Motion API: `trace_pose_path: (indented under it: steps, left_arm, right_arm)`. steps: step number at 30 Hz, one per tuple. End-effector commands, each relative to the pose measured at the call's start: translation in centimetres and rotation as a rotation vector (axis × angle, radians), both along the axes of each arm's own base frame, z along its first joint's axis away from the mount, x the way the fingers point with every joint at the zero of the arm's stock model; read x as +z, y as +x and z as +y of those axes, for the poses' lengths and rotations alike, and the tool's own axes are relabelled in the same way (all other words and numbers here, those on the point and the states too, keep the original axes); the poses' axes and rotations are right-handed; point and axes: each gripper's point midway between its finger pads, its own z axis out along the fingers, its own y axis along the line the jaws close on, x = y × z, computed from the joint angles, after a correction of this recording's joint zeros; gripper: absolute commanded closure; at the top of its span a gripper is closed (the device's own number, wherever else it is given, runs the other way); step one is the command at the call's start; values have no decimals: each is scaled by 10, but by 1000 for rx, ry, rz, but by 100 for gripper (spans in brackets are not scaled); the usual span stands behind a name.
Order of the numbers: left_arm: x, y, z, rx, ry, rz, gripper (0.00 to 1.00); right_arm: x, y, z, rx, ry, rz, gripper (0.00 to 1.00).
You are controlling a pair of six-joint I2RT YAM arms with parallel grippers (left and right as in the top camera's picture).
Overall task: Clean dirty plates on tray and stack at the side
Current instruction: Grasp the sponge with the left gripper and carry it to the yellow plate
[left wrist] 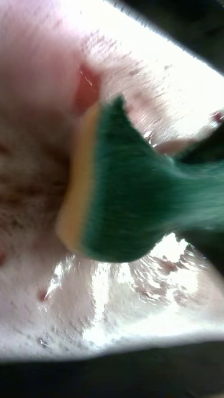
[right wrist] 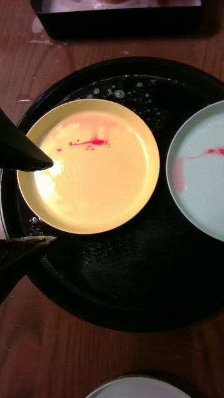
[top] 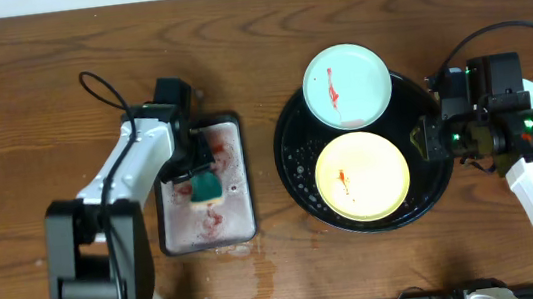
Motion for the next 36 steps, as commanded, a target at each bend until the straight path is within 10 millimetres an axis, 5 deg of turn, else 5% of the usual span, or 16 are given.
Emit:
trace_pose_path:
  steps: [1, 6, 12, 14, 16, 17, 23, 28, 33, 36]
  left_arm:
    - [31, 1, -3, 2, -22, -54, 45]
    - [19, -19, 0, 1, -10, 23, 44]
    - [-22, -33, 1, 6, -12, 33, 47]
    - [-31, -35, -2, 4, -30, 30, 54]
    - [-33, -36, -2, 4, -33, 26, 86]
    - [-32, -34, -2, 3, -34, 22, 92]
    - [3, -20, -4, -2, -40, -28, 92]
    - [57, -5, -13, -47, -53, -119, 93]
    - [105, 0, -49, -148, -92, -240, 93]
    - [119, -5, -90, -233, -175, -286, 93]
  right_arm:
    - [1, 0, 5, 12, 9, -1, 67]
    - [1, 0, 5, 11, 9, 0, 66]
    - [-16, -8, 4, -24, 17, 58, 62]
    - [-26, -11, 3, -35, 19, 90, 62]
    - [-38, -14, 3, -35, 17, 122, 63]
    - [-43, -15, 3, -40, 17, 137, 63]
    - [-56, 1, -9, -89, 22, 138, 65]
    - [-79, 7, -21, -157, 61, 215, 67]
    - [-106, 3, 4, -24, 174, 316, 65]
    - [-124, -1, 8, 0, 170, 378, 66]
